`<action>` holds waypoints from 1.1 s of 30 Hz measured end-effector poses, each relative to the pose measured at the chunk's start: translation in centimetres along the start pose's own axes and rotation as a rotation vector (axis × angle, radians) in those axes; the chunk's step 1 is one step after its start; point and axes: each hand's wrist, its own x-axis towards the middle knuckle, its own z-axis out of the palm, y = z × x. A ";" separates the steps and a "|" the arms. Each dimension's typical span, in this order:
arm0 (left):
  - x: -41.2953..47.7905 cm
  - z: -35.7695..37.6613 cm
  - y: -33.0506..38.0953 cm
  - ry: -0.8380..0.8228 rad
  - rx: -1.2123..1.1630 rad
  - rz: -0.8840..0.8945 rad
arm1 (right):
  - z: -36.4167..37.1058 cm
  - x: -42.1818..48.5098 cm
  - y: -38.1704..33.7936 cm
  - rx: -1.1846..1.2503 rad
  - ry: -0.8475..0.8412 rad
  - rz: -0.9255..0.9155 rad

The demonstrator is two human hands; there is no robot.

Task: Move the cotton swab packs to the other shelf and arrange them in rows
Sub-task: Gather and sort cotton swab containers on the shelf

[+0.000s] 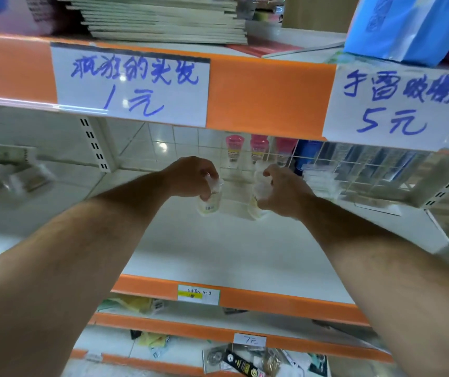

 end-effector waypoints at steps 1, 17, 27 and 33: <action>0.1 0.0 0.0 -0.003 -0.004 0.002 | 0.1 0.1 -0.1 -0.025 -0.013 -0.001; 0.9 0.5 0.5 -0.049 -0.018 0.029 | -0.1 0.5 -0.1 -0.233 -0.065 -0.019; 0.5 2.7 3.4 -0.101 0.064 0.156 | -0.9 -1.0 1.1 -0.106 0.009 0.004; 0.1 5.5 6.5 -0.079 0.100 0.317 | -3.5 -3.1 3.1 -0.101 0.074 0.001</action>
